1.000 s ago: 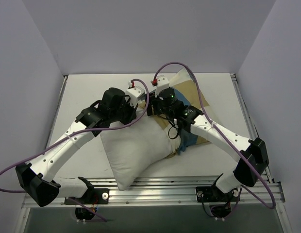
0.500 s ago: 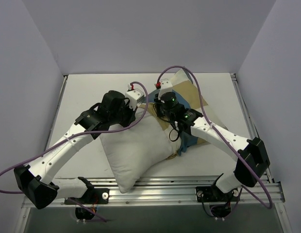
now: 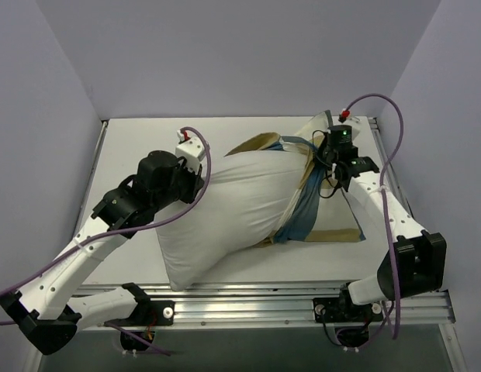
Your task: Remove the pillowcase from the pillow
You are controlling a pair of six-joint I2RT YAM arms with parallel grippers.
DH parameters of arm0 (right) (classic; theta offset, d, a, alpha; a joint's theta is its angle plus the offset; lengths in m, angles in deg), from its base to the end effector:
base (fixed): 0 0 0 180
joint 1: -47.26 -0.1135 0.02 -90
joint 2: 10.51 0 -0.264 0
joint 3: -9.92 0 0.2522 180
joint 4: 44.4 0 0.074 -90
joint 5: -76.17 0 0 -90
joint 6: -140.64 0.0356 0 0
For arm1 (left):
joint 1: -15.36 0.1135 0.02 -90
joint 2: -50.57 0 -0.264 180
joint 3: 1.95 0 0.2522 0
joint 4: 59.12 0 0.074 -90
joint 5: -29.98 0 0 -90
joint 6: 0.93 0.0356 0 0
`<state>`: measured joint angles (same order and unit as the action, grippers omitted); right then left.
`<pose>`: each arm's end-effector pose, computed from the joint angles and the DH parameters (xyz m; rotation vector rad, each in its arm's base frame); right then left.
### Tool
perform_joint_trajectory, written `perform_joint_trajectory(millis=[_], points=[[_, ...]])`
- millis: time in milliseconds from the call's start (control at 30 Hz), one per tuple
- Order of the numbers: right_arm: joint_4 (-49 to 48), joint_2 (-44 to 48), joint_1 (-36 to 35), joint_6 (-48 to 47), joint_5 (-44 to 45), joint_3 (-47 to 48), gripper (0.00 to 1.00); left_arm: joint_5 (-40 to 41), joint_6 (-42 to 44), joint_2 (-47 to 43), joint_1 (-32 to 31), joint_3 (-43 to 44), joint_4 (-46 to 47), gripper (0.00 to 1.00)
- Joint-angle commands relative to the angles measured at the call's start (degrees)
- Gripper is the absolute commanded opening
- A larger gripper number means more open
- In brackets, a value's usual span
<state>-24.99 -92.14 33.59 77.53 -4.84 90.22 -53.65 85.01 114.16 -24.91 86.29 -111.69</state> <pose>0.3276 0.0740 0.3302 0.3277 1.9136 0.3211 0.1769 -0.1446 0.4039 0.5784 1.9926 -0.3640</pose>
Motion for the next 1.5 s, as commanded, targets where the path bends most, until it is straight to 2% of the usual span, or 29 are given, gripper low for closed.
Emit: perform_joint_trajectory(millis=[0, 33, 133, 233, 300, 367, 500, 567, 600, 633, 667, 700, 733, 800, 867, 900, 933, 1033, 1067, 1133, 1300, 1467], points=[[6.5, 1.4, 12.2, 3.2, 14.3, 1.7, 0.0, 17.3, -0.5, -8.4, 1.9, 1.5, -7.4, 0.02], [6.5, 1.7, 16.3, 4.7, 12.5, 1.6, 0.0, 18.8, -0.9, -9.7, 2.2, 1.3, -8.4, 0.02], [5.2, 3.2, 21.9, 6.4, 7.8, 0.7, 0.0, 21.9, -1.2, -11.6, 3.4, 0.3, -10.1, 0.02], [4.4, 3.0, 22.5, 6.7, 5.5, 1.6, 0.0, 21.9, -3.2, -11.6, 4.1, -1.3, -11.0, 0.02], [1.7, 2.4, 21.9, 5.3, -4.6, 1.4, 0.0, 21.5, -4.8, -10.8, 4.2, -2.7, -10.8, 0.02], [-2.7, 1.8, 17.9, 3.0, -13.7, 0.9, 0.0, 19.0, -5.3, -9.8, 4.1, -4.8, -8.5, 0.02], [-2.4, -0.8, 7.2, -1.1, -17.2, 4.5, 0.0, 17.4, -3.5, -5.6, 4.1, -7.2, 1.2, 0.02], [-2.0, -1.1, 4.6, -1.1, -17.8, 5.7, 0.07, 17.2, -1.3, -3.5, 4.3, -6.1, 4.6, 0.05], [-2.1, -0.8, 2.7, -1.4, -17.5, 5.8, 0.15, 16.9, 1.3, -1.3, 4.2, -5.3, 7.5, 0.09], [-2.0, -0.6, 1.8, -1.5, -17.2, 6.0, 0.32, 16.2, 2.6, -0.2, 4.2, -4.4, 8.8, 0.22], [-1.6, 0.3, 1.2, -1.8, -16.9, 6.1, 0.4, 15.2, 3.9, 0.7, 4.2, -3.1, 9.9, 0.28], [-1.2, 0.8, 0.1, -1.9, -16.6, 6.2, 0.47, 10.7, 7.3, 2.0, 3.8, -0.5, 11.1, 0.32], [0.0, 1.3, -0.2, -2.4, -16.2, 6.3, 0.56, 8.1, 8.4, 2.2, 3.4, 0.5, 11.6, 0.46], [1.1, 3.3, -0.9, -2.5, -15.3, 5.7, 0.63, 3.2, 11.5, 1.7, -0.9, 0.8, 14.8, 0.68], [2.3, 6.0, -1.3, -2.6, -14.5, 4.3, 0.69, 3.2, 14.2, 0.7, -5.8, -0.8, 17.2, 0.89], [2.6, 7.0, -1.4, -2.6, -14.3, 2.6, 0.71, 4.0, 16.5, 0.1, -11.0, -1.8, 18.5, 0.93], [3.4, 7.9, -1.4, -2.4, -13.8, 1.7, 0.75, 6.9, 17.3, 0.1, -13.5, -3.4, 18.8, 0.95], [4.9, 11.8, -1.5, -1.7, -13.0, -2.4, 0.8, 13.5, 20.0, 1.4, -22.1, -6.4, 17.9, 0.97], [5.2, 13.7, -1.5, -1.0, -12.9, -3.3, 0.81, 14.7, 20.2, 1.9, -23.7, -7.3, 17.5, 0.99], [5.5, 15.5, -1.6, -0.5, -13.8, -6.5, 0.88, 16.4, 20.0, 3.6, -26.1, -8.7, 16.2, 0.96], [4.6, 20.9, -2.3, 0.7, -17.3, -12.2, 0.96, 20.0, 20.2, 6.3, -27.2, -14.4, 18.5, 0.94], [4.5, 23.4, -3.4, 0.4, -17.2, -16.1, 0.99, 18.9, 18.7, 9.7, -27.1, -17.5, 20.9, 0.94]])
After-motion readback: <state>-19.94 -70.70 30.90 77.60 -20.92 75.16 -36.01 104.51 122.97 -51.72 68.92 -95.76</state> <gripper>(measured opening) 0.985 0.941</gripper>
